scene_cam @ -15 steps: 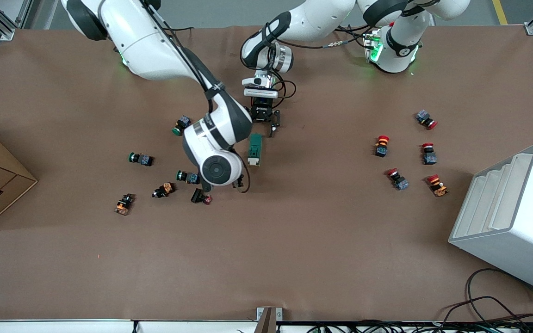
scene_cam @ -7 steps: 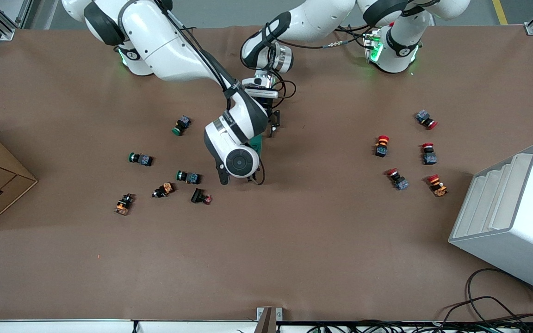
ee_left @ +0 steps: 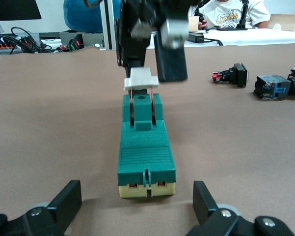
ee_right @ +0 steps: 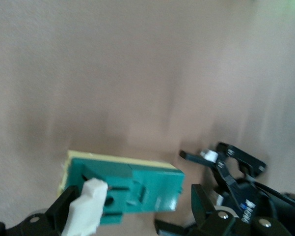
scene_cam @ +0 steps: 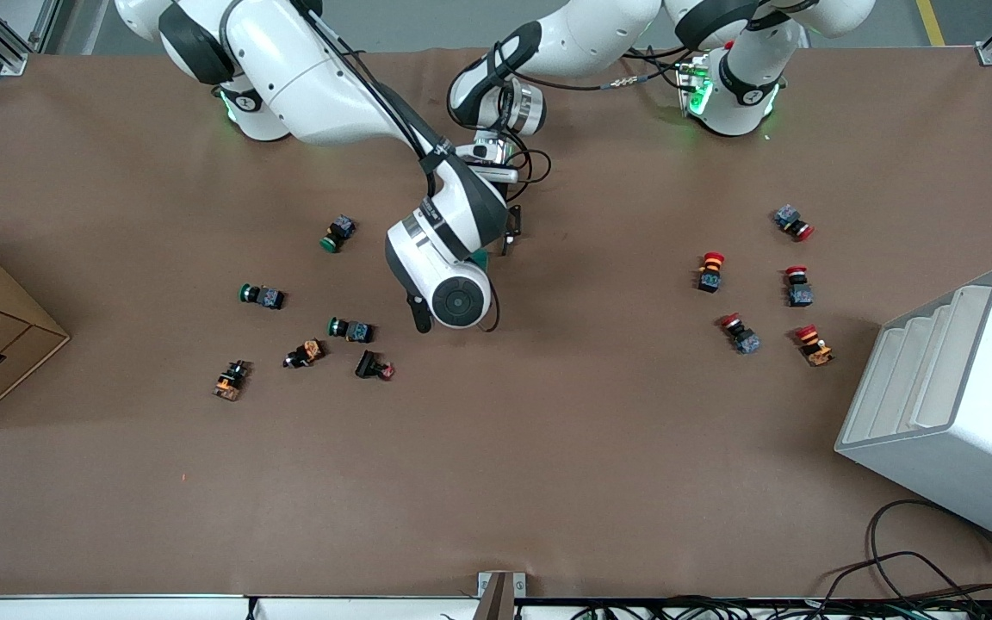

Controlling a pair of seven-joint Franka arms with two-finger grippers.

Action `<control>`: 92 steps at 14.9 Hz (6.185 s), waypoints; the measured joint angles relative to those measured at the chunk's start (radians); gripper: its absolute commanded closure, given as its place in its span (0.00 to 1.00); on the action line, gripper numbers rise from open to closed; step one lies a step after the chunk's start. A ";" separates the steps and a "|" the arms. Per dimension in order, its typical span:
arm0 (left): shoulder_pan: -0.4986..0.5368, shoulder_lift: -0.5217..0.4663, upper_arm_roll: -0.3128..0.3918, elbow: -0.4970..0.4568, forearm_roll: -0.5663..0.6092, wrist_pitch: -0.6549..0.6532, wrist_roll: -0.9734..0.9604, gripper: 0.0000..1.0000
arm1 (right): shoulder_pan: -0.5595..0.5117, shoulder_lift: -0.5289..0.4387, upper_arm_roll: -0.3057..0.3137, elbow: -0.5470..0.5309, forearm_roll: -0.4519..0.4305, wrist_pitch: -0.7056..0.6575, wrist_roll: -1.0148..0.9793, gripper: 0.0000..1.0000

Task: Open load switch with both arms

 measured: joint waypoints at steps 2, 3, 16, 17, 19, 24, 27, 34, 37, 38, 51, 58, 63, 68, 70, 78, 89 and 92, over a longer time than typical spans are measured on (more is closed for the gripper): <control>-0.003 0.001 0.000 0.000 0.000 -0.005 -0.004 0.00 | -0.001 -0.001 0.000 0.029 0.007 -0.045 0.000 0.00; -0.005 0.002 0.000 0.000 0.000 -0.008 -0.005 0.00 | -0.002 -0.003 0.000 0.041 0.008 -0.062 0.000 0.00; -0.007 0.004 0.000 0.000 0.000 -0.012 -0.006 0.00 | 0.006 -0.006 0.006 0.062 0.009 -0.148 0.001 0.00; -0.007 0.004 0.000 0.000 0.000 -0.012 -0.006 0.00 | 0.010 -0.006 0.007 0.062 0.009 -0.153 0.001 0.00; -0.007 0.004 0.000 0.000 0.000 -0.012 -0.006 0.00 | 0.016 -0.006 0.009 0.062 0.009 -0.191 0.001 0.00; -0.007 0.004 0.000 0.000 0.000 -0.012 -0.006 0.00 | 0.031 -0.005 0.009 0.058 0.009 -0.235 0.001 0.00; -0.007 0.004 0.000 0.000 0.000 -0.012 -0.006 0.00 | 0.048 -0.003 0.009 0.044 0.009 -0.216 0.001 0.00; -0.008 0.004 0.000 0.000 0.000 -0.013 -0.006 0.00 | 0.057 -0.001 0.009 0.007 0.009 -0.160 0.001 0.00; -0.008 0.004 0.000 0.001 0.000 -0.013 -0.006 0.00 | 0.056 -0.002 0.001 0.013 0.006 -0.155 0.001 0.00; -0.008 0.004 0.000 0.002 0.000 -0.013 -0.006 0.00 | 0.053 -0.005 -0.002 0.020 0.003 -0.155 0.000 0.00; -0.007 -0.030 -0.077 0.185 -0.371 -0.012 0.195 0.00 | -0.198 -0.216 -0.024 0.069 -0.221 -0.267 -0.732 0.00; 0.053 -0.099 -0.078 0.426 -0.728 -0.013 0.542 0.00 | -0.442 -0.386 -0.027 0.069 -0.294 -0.379 -1.430 0.00; 0.193 -0.169 -0.077 0.515 -0.936 -0.013 0.793 0.00 | -0.537 -0.450 -0.027 0.068 -0.365 -0.416 -1.774 0.00; 0.372 -0.293 -0.075 0.530 -1.165 -0.033 0.993 0.00 | -0.645 -0.470 -0.027 0.078 -0.365 -0.440 -1.907 0.00; 0.452 -0.344 -0.075 0.531 -1.241 -0.045 1.083 0.00 | -0.644 -0.471 -0.023 0.094 -0.366 -0.442 -1.907 0.00; 0.782 -0.533 -0.077 0.562 -1.508 -0.203 1.614 0.00 | -0.670 -0.471 -0.020 0.100 -0.346 -0.449 -1.906 0.00; 1.036 -0.663 -0.033 0.582 -1.751 -0.269 2.065 0.00 | -0.681 -0.578 -0.023 -0.010 -0.319 -0.335 -1.907 0.00; 0.980 -0.717 0.141 0.581 -1.879 -0.273 2.204 0.00 | -0.681 -0.679 -0.028 -0.141 -0.315 -0.273 -1.907 0.00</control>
